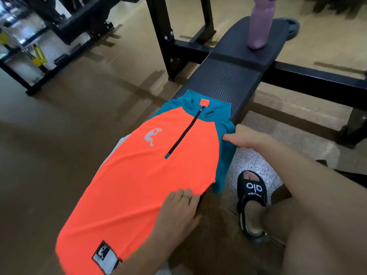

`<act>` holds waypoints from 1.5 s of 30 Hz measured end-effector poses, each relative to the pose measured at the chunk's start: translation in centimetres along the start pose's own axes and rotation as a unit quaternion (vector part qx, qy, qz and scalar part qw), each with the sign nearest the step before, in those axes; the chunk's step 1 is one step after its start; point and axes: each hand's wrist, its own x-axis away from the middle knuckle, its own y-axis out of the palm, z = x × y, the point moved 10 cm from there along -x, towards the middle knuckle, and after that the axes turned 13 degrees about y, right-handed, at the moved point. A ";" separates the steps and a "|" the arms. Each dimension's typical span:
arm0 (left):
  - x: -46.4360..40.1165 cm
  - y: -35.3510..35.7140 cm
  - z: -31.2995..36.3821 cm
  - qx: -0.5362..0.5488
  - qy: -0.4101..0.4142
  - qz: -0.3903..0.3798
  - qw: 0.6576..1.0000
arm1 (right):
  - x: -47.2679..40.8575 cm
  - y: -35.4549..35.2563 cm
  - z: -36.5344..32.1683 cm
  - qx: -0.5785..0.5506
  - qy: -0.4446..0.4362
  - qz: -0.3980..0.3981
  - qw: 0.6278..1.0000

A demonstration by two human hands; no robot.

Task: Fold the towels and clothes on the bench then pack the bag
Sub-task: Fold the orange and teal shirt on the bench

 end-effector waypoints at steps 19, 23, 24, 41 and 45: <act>5.1 1.5 5.4 -0.023 0.032 -0.126 0.991 | 1.7 -4.3 0.3 -0.076 -0.066 0.225 0.969; 4.6 0.6 4.2 -0.001 -0.041 -0.104 0.994 | 0.8 -3.7 0.9 -0.051 -0.047 0.179 0.981; 4.4 0.5 3.9 -0.003 -0.051 -0.106 0.993 | 0.2 -2.5 1.4 -0.056 -0.028 0.123 0.990; 3.5 3.7 -0.4 0.004 -0.136 -0.031 0.990 | 1.1 3.6 7.7 -0.016 0.037 -0.200 0.979; 3.7 4.7 0.6 -0.006 -0.145 -0.046 0.988 | 1.9 4.4 9.5 -0.031 0.072 -0.234 0.969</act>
